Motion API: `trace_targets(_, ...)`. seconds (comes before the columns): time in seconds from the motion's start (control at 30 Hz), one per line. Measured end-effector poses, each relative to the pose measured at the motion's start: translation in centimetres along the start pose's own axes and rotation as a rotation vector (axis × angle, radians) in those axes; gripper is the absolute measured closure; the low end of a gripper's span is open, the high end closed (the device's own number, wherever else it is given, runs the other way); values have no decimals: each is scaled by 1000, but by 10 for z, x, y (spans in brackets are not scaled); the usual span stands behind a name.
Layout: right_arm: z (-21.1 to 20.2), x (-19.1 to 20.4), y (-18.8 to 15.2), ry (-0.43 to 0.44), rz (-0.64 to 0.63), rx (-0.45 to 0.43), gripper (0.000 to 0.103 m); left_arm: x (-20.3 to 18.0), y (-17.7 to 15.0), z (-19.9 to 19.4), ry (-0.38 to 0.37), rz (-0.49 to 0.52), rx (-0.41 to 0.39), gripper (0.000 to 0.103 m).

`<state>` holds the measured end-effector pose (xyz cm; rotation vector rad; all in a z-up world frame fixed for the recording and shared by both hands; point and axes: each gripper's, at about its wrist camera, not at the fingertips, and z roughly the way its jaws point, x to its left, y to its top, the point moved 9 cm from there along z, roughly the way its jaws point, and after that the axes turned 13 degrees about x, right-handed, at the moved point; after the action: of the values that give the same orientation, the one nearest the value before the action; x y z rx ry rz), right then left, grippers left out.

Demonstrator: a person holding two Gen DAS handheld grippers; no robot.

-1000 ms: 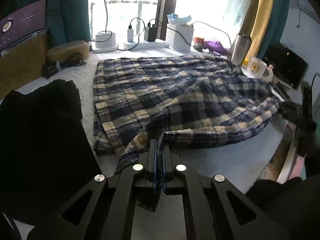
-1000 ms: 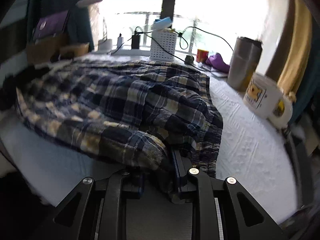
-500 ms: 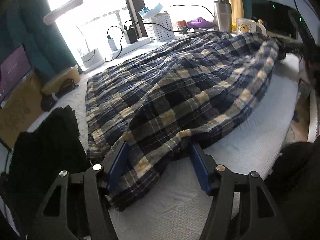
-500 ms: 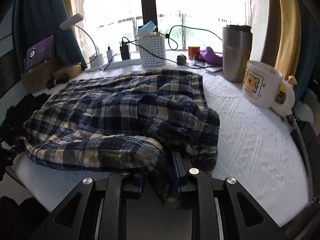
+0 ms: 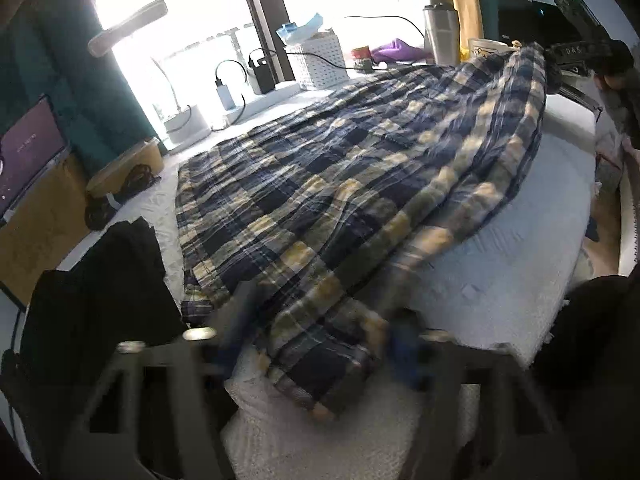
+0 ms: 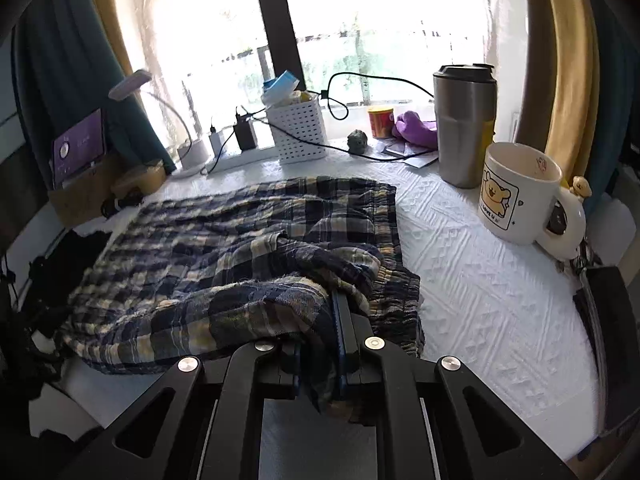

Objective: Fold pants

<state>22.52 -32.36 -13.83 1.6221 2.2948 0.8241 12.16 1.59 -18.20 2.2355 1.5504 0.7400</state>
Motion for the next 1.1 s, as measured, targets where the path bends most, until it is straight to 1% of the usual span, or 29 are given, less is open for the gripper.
trace_targets(0.03, 2, 2, -4, -11, -13, 9, 90, -3, 0, 0, 3, 1, -1, 83)
trace_targets(0.1, 3, 5, -10, -26, -26, 18, 90, -7, 1, -8, -3, -2, -38, 94)
trace_targets(0.2, 3, 6, -20, -27, -25, 19, 90, -6, 2, -21, -13, -26, -75, 97)
trace_targets(0.3, -2, 6, -28, -31, -25, 10, 90, 0, 2, -37, -43, -74, -102, 97)
trace_targets(0.33, -6, 7, -29, -27, -27, -4, 90, 1, 2, -44, -63, -87, -104, 97)
trace_targets(0.37, -12, 9, -31, -26, -29, -17, 90, 3, 2, -49, -64, -94, -113, 97)
trace_targets(0.57, -42, 14, -34, -33, -37, -91, 90, 11, 12, -101, -103, -139, -201, 97)
trace_targets(0.7, -58, 19, -36, -57, -63, -120, 90, 14, 20, -129, -88, -139, -251, 97)
trace_targets(0.77, -67, 21, -36, -70, -65, -149, 90, 17, 24, -142, -80, -155, -276, 97)
trace_targets(0.83, -77, 22, -33, -64, -56, -183, 90, 19, 30, -158, -78, -167, -308, 97)
trace_targets(0.93, -90, 26, -28, -70, -64, -221, 90, 21, 39, -178, -67, -165, -352, 97)
trace_targets(1.1, -113, 26, -20, -89, -68, -281, 90, 24, 49, -200, -75, -170, -393, 97)
